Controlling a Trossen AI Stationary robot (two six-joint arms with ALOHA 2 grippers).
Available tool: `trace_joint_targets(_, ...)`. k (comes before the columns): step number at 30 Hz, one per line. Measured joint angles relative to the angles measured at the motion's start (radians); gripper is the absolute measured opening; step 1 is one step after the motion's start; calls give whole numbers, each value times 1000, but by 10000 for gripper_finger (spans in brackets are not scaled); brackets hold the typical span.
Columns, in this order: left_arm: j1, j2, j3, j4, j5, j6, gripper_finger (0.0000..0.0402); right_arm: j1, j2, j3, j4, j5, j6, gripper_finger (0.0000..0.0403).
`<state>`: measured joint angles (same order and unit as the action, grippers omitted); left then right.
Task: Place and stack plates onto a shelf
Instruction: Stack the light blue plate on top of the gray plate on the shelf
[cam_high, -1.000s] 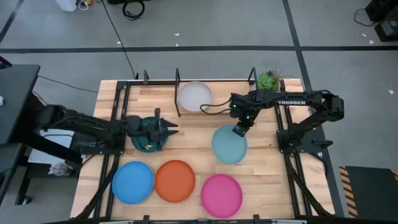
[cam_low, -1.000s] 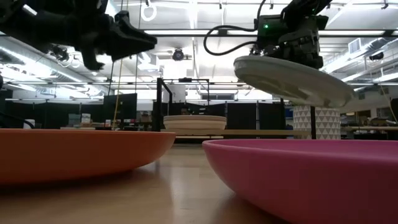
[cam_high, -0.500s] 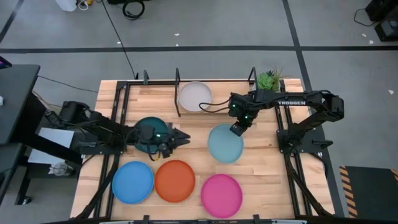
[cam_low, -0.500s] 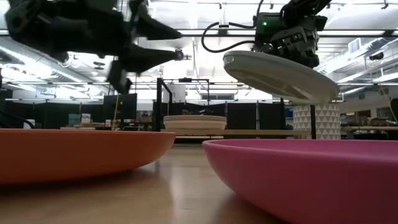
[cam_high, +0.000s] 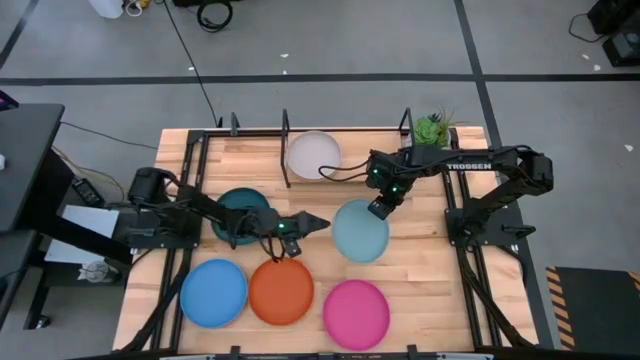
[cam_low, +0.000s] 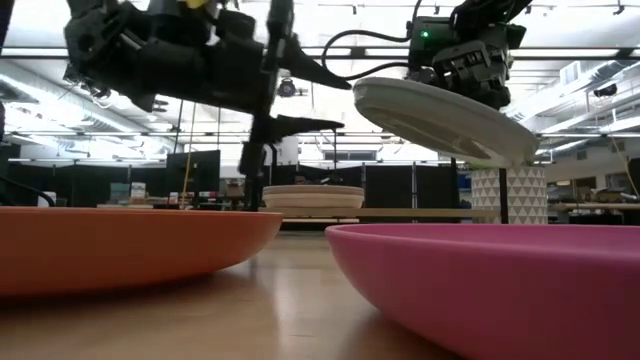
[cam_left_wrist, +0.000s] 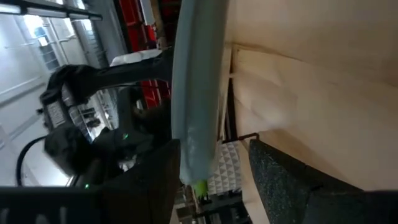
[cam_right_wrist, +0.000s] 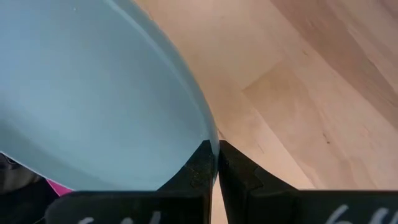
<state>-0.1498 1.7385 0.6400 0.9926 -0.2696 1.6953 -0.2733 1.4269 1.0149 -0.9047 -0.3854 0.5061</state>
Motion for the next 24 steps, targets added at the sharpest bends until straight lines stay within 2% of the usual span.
trace_joint_targets(8, 1, 85, 89, 17, 5, 44, 215, 0, 0, -1, -21, 38, 10, 23)
trace_joint_targets(19, 3, 93, 96, 78, -141, 8, 224, 1, 0, 1, -30, 36, 3, 23)
trace_joint_targets(24, -1, 93, 96, 59, -137, 0, 224, 1, 0, 1, -18, 39, 3, 23)
